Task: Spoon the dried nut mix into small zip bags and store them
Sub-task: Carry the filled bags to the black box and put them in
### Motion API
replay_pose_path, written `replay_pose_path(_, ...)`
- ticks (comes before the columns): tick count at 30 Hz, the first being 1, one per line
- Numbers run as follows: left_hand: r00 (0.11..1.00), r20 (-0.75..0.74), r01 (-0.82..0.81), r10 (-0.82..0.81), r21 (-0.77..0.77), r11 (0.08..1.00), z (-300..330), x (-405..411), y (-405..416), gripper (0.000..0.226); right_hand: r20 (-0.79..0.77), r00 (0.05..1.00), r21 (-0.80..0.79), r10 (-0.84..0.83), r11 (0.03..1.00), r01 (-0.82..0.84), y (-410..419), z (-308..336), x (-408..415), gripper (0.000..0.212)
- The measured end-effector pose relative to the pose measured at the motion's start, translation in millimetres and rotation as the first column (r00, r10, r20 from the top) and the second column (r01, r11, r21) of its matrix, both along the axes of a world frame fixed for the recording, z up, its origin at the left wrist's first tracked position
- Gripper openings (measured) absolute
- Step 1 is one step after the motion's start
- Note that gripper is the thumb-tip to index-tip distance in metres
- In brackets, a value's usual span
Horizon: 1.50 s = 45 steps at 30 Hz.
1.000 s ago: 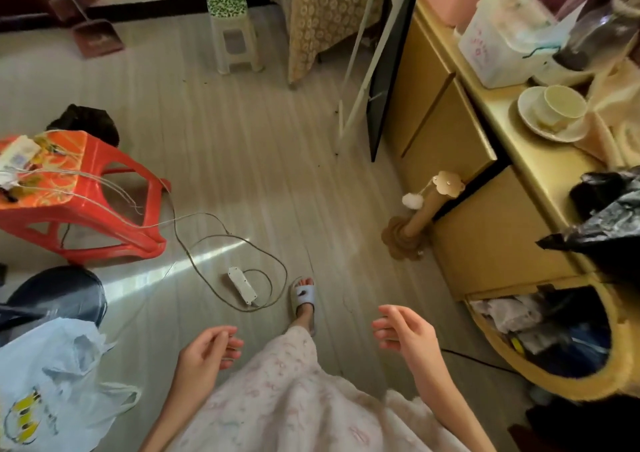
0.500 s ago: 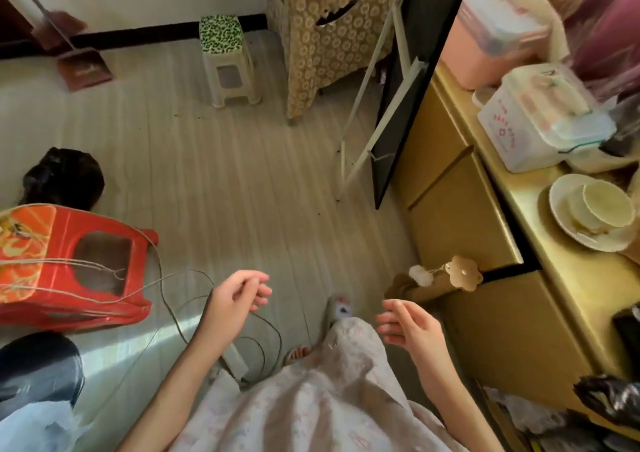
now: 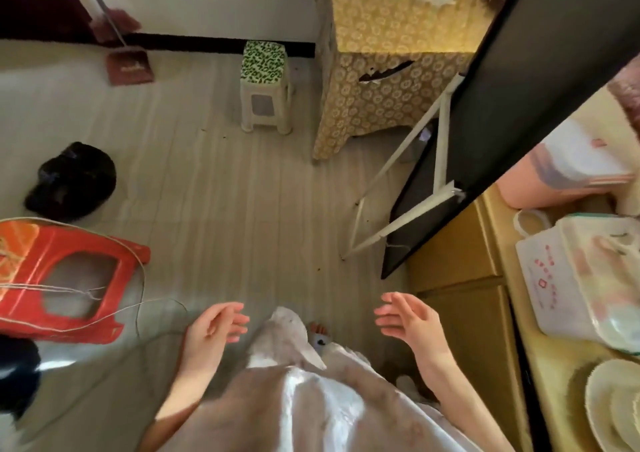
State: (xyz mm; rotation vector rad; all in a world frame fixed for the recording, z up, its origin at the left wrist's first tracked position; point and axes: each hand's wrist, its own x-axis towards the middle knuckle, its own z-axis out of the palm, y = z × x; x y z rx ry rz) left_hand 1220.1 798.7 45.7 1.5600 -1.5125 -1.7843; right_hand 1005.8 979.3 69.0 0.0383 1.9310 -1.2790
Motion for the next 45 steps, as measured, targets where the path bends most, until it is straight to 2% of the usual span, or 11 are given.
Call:
replay_pose_path(7, 0.996, 0.025, -0.086, 0.085, 0.055, 0.995, -18.5, -59.6, -66.0, 0.020, 0.023, 0.999, 0.028, 0.046, 0.999, -0.047, -76.4, -4.1, -74.2, 0.020)
replay_pose_path(13, 0.998, 0.025, -0.053, 0.052, 0.052, 0.997, -29.8, -128.9, -167.7, 0.019, 0.034, 0.999, 0.041, 0.018, 0.999, -0.020, -173.7, -15.2, -131.7, 0.019)
replay_pose_path(18, 0.994, -0.020, 0.106, -0.106, -0.026, 0.994, -7.4, -202.9, -275.7, 0.026, 0.060, 0.995, 0.040, -0.078, 0.996, 0.075, -262.8, -10.6, -173.7, 0.022)
replay_pose_path(22, 0.970, 0.002, 0.241, -0.242, -0.104, 0.965, 6.9, -263.8, -360.5, 0.026, 0.034, 0.993, 0.015, -0.114, 0.993, 0.114, -321.0, -0.3, -209.2, 0.021)
replay_pose_path(27, 0.942, 0.010, 0.334, -0.336, -0.140, 0.932, 11.8, -331.7, -429.1, 0.029, 0.029, 0.984, -0.003, -0.177, 0.984, 0.177, -370.8, 4.5, -261.2, 0.020)
replay_pose_path(32, 0.957, -0.027, 0.286, -0.289, -0.083, 0.955, 1.0, -392.7, -459.0, 0.028, 0.039, 0.969, -0.012, -0.243, 0.970, 0.244, -418.0, -11.6, -321.5, 0.019)
replay_pose_path(37, 0.978, -0.018, 0.206, -0.207, -0.031, 0.978, -11.0, -448.2, -492.1, 0.023, 0.044, 0.979, -0.005, -0.198, 0.980, 0.199, -469.3, -28.4, -399.1, 0.020)
replay_pose_path(45, 0.976, 0.024, 0.218, -0.216, -0.081, 0.973, 0.5, -537.2, -565.8, 0.021, -0.008, 0.994, 0.030, -0.108, 0.994, 0.108, -538.0, -21.6, -522.5, 0.017)
